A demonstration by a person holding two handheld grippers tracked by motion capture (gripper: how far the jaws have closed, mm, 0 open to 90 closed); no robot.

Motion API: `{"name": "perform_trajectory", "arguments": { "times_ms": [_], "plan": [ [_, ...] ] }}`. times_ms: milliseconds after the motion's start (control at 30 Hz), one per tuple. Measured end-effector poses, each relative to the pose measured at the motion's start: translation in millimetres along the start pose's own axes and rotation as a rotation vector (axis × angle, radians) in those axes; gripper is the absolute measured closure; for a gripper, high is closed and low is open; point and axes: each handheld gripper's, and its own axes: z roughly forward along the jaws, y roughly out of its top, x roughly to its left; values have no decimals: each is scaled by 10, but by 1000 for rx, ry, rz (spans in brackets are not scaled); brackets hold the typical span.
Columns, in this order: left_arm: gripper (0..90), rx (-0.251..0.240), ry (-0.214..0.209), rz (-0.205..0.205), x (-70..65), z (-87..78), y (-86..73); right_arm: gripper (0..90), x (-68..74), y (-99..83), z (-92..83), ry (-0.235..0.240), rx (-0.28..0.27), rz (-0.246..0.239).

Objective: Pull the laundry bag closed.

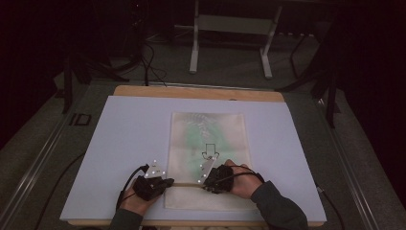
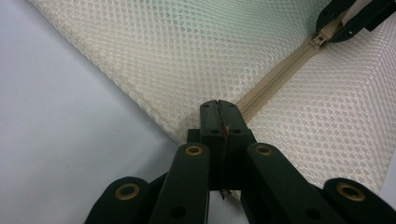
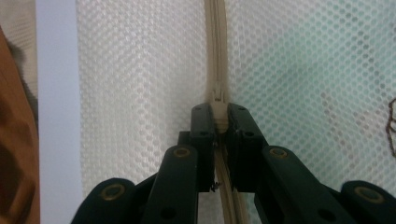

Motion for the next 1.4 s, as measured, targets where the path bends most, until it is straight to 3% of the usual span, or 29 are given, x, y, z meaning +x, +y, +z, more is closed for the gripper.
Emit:
{"name": "perform_trajectory", "arguments": {
  "times_ms": [1400],
  "plan": [
    [894,0,0,0,3,-1,-3,824,-10,-220,-88,5,18,19]
  ]
}}
